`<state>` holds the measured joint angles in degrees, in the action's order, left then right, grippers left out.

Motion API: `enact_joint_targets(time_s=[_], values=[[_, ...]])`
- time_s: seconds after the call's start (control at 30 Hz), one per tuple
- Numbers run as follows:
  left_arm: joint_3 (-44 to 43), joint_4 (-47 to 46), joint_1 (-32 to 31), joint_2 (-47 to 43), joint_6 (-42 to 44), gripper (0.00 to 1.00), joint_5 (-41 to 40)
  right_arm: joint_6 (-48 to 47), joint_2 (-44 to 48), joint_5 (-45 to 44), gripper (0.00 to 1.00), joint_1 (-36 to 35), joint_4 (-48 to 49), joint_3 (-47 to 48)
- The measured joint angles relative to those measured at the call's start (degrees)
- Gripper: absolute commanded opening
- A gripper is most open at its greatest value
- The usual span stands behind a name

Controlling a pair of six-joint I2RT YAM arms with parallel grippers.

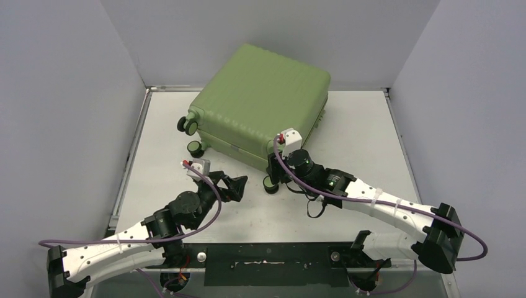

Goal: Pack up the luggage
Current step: Zip the luggage at the center of the board.

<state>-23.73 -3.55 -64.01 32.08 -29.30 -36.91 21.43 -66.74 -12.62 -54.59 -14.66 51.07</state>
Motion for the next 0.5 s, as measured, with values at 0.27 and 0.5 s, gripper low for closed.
enact_joint_targets(time_s=[0.27, 0.5], values=[[-0.61, 3.91, 0.00, -2.62, 0.59, 0.97, -1.81, 0.04, -8.63, 0.94, 0.00, -1.86, 4.90, 5.09], [-2.05, 6.14, 0.00, -3.56, 2.36, 0.97, -3.67, 0.59, -13.25, 1.36, 0.38, -2.91, 5.18, 8.85]])
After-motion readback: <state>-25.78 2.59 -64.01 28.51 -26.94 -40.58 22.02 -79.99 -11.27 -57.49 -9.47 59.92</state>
